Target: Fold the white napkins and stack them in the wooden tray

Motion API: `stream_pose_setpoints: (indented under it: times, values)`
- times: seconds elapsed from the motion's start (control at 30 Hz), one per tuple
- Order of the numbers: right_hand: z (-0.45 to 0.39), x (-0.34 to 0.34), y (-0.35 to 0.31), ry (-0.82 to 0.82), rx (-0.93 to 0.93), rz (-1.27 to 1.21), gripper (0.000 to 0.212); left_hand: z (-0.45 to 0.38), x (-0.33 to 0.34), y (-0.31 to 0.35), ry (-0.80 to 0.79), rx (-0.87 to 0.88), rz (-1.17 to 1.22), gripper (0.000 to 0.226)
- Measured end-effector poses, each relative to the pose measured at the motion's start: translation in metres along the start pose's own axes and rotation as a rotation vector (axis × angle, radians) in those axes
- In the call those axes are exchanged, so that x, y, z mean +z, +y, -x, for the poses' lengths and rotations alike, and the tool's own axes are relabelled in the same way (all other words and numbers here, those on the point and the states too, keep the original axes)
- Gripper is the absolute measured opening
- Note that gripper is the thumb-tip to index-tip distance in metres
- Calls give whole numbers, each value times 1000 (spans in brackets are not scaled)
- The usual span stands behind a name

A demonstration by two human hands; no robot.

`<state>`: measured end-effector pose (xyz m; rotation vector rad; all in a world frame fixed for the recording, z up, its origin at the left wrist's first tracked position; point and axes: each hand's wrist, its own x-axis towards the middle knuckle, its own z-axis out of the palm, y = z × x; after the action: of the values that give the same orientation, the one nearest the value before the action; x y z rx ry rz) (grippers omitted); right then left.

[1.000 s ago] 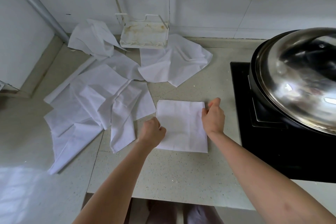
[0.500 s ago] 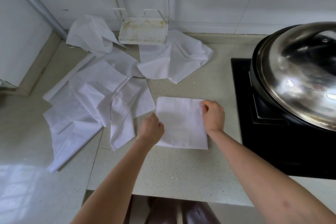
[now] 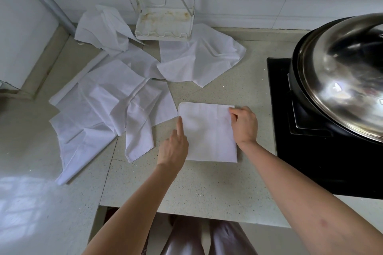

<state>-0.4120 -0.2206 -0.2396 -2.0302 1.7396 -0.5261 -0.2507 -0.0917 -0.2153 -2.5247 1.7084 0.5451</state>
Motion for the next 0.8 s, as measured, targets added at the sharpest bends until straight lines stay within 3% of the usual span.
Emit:
stream_pose_setpoints:
  times: [0.1, 0.2, 0.33, 0.43, 0.53, 0.8]
  values:
    - [0, 0, 2, -24, -25, 31, 25, 9, 9, -3, 37, 75, -144, 75]
    - [0, -4, 3, -71, -50, 21, 23, 12, 10, -7, 56, 125, -244, 60]
    - [17, -7, -8, -130, -111, 89, 29, 8, 15, -8, 37, 167, -272, 62]
    - [57, 2, -17, -78, -337, 268, 46, 8, 22, -10, 63, 160, -279, 63]
    - [96, 15, -9, -264, -482, 331, 58, 10, 23, -12, 73, 163, -258, 64]
    - [103, -24, 30, -431, -227, 468, 76, 11, 10, -19, 11, 259, -281, 70]
